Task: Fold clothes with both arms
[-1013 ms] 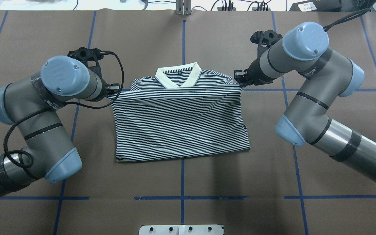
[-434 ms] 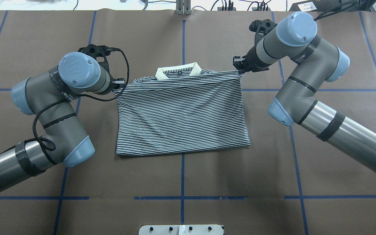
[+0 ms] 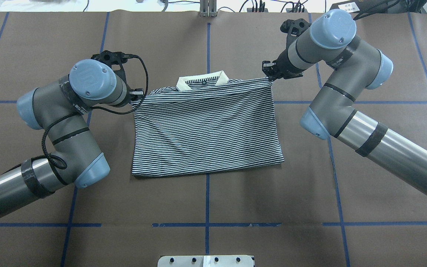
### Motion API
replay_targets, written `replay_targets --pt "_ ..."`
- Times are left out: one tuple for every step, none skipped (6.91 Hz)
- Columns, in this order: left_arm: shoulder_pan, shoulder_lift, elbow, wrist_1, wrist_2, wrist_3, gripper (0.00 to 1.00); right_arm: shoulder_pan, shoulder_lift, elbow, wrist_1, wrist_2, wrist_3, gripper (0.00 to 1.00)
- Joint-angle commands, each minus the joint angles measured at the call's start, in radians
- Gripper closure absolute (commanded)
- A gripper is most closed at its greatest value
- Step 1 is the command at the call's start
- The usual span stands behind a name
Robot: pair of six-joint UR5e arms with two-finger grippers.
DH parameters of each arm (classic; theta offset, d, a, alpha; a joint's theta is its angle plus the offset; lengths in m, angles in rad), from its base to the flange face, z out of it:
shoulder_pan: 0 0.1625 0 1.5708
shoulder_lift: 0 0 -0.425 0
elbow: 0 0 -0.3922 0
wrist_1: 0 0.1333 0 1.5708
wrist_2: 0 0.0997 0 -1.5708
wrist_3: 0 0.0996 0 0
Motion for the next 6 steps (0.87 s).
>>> replay_targets --pt "0.0 -0.009 -0.002 0.0 -0.003 -0.001 1.0 -0.004 0.0 -0.001 0.022 0.004 0.001 1.0" --pt "0.0 -0.016 -0.003 0.0 -0.007 -0.003 0.83 -0.004 0.0 -0.003 0.026 0.005 0.001 0.68" --pt "0.0 -0.02 -0.003 0.0 -0.006 -0.007 0.11 -0.004 -0.001 -0.001 0.028 0.004 0.0 0.01" --pt "0.0 -0.02 -0.008 0.003 -0.006 -0.003 0.0 -0.003 -0.006 -0.001 0.028 0.008 -0.006 0.0" --pt "-0.008 -0.02 -0.008 0.004 -0.006 0.0 0.0 0.003 -0.004 -0.001 0.028 0.022 -0.055 0.0" --pt "-0.015 -0.021 -0.012 0.001 -0.01 0.002 0.0 0.005 -0.012 0.013 0.026 0.048 -0.048 0.0"
